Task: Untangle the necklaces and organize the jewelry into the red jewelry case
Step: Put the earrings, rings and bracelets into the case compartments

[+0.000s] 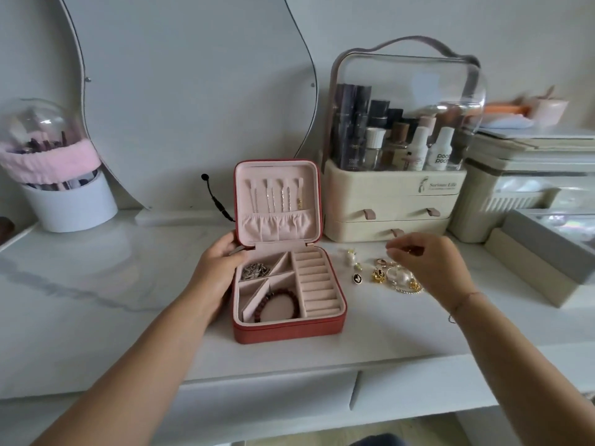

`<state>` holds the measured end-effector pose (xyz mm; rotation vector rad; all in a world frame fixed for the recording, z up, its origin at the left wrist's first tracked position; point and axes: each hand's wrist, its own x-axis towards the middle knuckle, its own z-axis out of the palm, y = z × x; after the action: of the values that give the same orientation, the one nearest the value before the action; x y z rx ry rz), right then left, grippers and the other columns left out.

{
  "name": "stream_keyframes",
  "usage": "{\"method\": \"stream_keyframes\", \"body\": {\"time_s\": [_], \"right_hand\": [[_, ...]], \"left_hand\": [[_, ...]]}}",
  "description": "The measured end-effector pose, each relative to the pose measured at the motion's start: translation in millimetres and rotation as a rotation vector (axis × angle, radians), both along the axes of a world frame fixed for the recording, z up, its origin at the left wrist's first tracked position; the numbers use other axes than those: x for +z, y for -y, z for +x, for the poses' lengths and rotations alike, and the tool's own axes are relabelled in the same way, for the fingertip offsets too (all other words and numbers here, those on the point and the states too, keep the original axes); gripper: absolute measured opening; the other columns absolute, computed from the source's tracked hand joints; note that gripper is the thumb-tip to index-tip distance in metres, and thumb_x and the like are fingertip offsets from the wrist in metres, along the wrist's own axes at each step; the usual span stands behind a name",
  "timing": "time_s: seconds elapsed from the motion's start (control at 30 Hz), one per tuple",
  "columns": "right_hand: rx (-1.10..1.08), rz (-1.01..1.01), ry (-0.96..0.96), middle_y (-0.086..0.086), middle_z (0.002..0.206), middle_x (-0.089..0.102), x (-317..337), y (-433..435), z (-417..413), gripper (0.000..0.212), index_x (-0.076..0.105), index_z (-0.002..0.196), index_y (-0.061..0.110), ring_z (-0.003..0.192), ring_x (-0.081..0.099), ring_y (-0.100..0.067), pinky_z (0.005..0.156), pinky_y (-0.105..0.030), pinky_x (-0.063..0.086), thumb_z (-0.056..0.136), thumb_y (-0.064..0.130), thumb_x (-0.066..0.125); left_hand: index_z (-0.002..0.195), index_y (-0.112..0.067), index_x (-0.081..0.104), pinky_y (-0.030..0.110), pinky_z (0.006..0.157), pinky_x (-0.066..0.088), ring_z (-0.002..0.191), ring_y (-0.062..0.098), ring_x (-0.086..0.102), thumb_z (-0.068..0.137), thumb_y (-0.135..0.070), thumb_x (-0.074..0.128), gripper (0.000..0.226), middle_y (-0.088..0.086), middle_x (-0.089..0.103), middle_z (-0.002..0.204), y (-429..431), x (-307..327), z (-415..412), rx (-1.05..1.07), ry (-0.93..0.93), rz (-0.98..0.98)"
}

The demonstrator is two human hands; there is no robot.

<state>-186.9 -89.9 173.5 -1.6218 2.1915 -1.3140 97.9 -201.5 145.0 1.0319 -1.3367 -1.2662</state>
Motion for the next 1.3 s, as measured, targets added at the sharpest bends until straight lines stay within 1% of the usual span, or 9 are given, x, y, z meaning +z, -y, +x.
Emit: {"method": "stream_keyframes", "body": {"time_s": [0.17,0.27,0.53,0.7,0.77,0.9,1.03,1.2,1.3], "right_hand": [[-0.177,0.175,0.016,-0.001,0.076,0.066,-19,-17,-69,0.016,0.071,0.088,0.015,0.070,0.058,-0.016,0.066,-0.025,0.041,0.076,0.023,0.078],[-0.166,0.243,0.073,-0.002,0.072,0.063,-23,-16,-78,0.016,0.067,0.080,0.015,0.070,0.057,-0.020,0.062,-0.027,0.041,0.074,0.024,0.080],[-0.269,0.463,-0.038,-0.005,0.060,0.061,-12,-4,-69,0.030,0.066,0.059,0.010,0.059,0.054,-0.021,0.049,-0.025,0.035,0.075,0.034,0.073],[-0.334,0.534,-0.073,-0.005,0.061,0.058,-8,0,-67,0.028,0.068,0.067,0.009,0.057,0.054,-0.019,0.048,-0.024,0.035,0.071,0.036,0.071],[-0.337,0.494,-0.029,-0.004,0.058,0.060,-7,-1,-68,0.030,0.068,0.061,0.007,0.056,0.054,-0.019,0.049,-0.025,0.036,0.073,0.035,0.070],[-0.255,0.224,0.289,-0.005,0.048,0.058,-3,-6,-77,0.029,0.064,0.055,0.001,0.051,0.047,-0.017,0.055,-0.024,0.041,0.079,0.017,0.066],[-0.184,0.059,0.316,-0.010,0.072,0.068,10,-8,-77,0.019,0.072,0.074,0.007,0.065,0.051,-0.016,0.062,-0.026,0.043,0.081,0.025,0.070],[-0.020,-0.110,0.348,0.006,0.064,0.070,36,-13,-65,0.007,0.067,0.080,0.008,0.056,0.060,0.000,0.060,-0.016,0.048,0.080,0.013,0.072],[0.121,-0.095,0.379,-0.002,0.075,0.071,52,-16,-48,0.009,0.066,0.086,0.009,0.066,0.061,-0.009,0.065,-0.020,0.049,0.079,0.010,0.073]], "left_hand": [[0.114,-0.026,0.062,0.027,0.085,0.048,0.092,0.011,0.065,0.090,0.005,0.052,0.040,-0.006,0.068,0.104,3,-4,1,0.002,0.033,0.001],[0.113,-0.027,0.061,0.032,0.093,0.046,0.098,0.016,0.064,0.090,0.004,0.052,0.040,-0.005,0.067,0.107,4,-4,2,0.014,0.051,0.008],[0.122,-0.017,0.061,0.026,0.083,0.048,0.093,0.014,0.065,0.092,0.005,0.049,0.039,0.000,0.068,0.108,2,-3,2,-0.010,0.030,0.002],[0.119,-0.020,0.061,0.033,0.091,0.048,0.097,0.018,0.065,0.091,0.005,0.049,0.040,0.001,0.069,0.111,3,-4,2,-0.017,0.022,0.013],[0.118,-0.020,0.062,0.033,0.089,0.049,0.095,0.017,0.065,0.091,0.006,0.048,0.039,0.002,0.069,0.111,2,-4,2,-0.023,0.006,0.017],[0.120,-0.018,0.061,0.025,0.077,0.049,0.089,0.012,0.066,0.091,0.007,0.048,0.040,-0.001,0.069,0.105,2,-3,2,-0.022,-0.013,0.025],[0.122,-0.018,0.060,0.025,0.076,0.048,0.090,0.013,0.066,0.091,0.007,0.048,0.042,0.000,0.068,0.107,2,-3,1,-0.024,-0.015,0.028],[0.120,-0.020,0.058,0.017,0.069,0.048,0.083,0.003,0.065,0.091,0.007,0.048,0.040,-0.006,0.067,0.101,2,-2,1,-0.011,-0.018,0.025],[0.114,-0.022,0.059,0.010,0.062,0.048,0.074,-0.004,0.066,0.091,0.008,0.048,0.040,-0.009,0.067,0.097,3,-3,0,-0.004,-0.022,0.016]]}}
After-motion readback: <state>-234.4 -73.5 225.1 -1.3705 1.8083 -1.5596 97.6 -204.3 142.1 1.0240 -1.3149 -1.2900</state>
